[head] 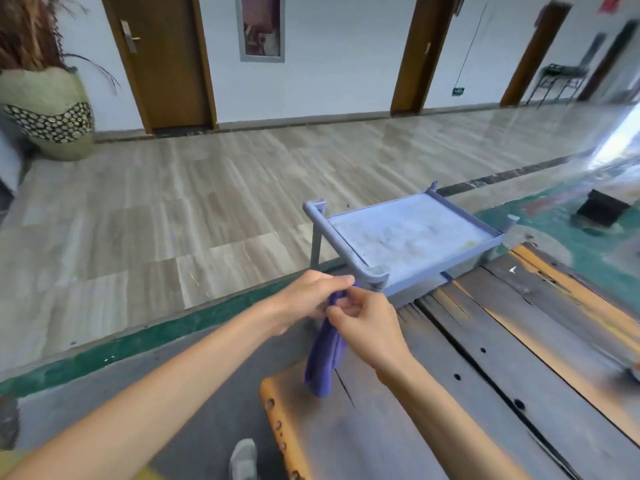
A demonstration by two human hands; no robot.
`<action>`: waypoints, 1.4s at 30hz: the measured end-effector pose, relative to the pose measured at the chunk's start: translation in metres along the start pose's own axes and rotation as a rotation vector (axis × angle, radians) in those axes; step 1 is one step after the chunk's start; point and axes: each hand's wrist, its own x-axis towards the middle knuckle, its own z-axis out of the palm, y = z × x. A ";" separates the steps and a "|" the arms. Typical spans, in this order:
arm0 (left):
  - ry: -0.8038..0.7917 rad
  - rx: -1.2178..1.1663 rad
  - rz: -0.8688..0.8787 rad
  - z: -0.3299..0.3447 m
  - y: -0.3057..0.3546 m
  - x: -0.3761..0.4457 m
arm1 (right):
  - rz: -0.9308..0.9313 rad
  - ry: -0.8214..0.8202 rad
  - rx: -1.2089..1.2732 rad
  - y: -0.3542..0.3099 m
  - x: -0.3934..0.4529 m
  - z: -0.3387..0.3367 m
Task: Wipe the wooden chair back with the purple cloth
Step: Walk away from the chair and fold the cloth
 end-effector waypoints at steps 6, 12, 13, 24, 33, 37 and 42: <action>-0.250 0.101 0.060 -0.106 -0.005 0.121 | 0.061 -0.143 0.125 0.010 0.130 0.004; -0.359 0.220 0.112 -0.191 0.031 0.196 | -0.011 0.034 -0.154 0.015 0.242 0.011; -0.351 0.257 0.136 -0.206 0.038 0.206 | 0.027 -0.085 -0.104 0.013 0.262 0.013; -0.236 0.446 0.214 -0.352 0.056 0.289 | -0.013 -0.220 0.180 -0.020 0.394 0.081; -0.206 0.488 0.245 -0.439 0.060 0.346 | -0.084 -0.263 0.063 -0.044 0.478 0.142; -0.196 0.509 0.254 -0.470 0.069 0.391 | -0.033 -0.174 0.130 -0.037 0.514 0.125; -0.300 0.551 0.330 -0.487 0.105 0.440 | -0.026 0.185 0.184 -0.042 0.543 0.089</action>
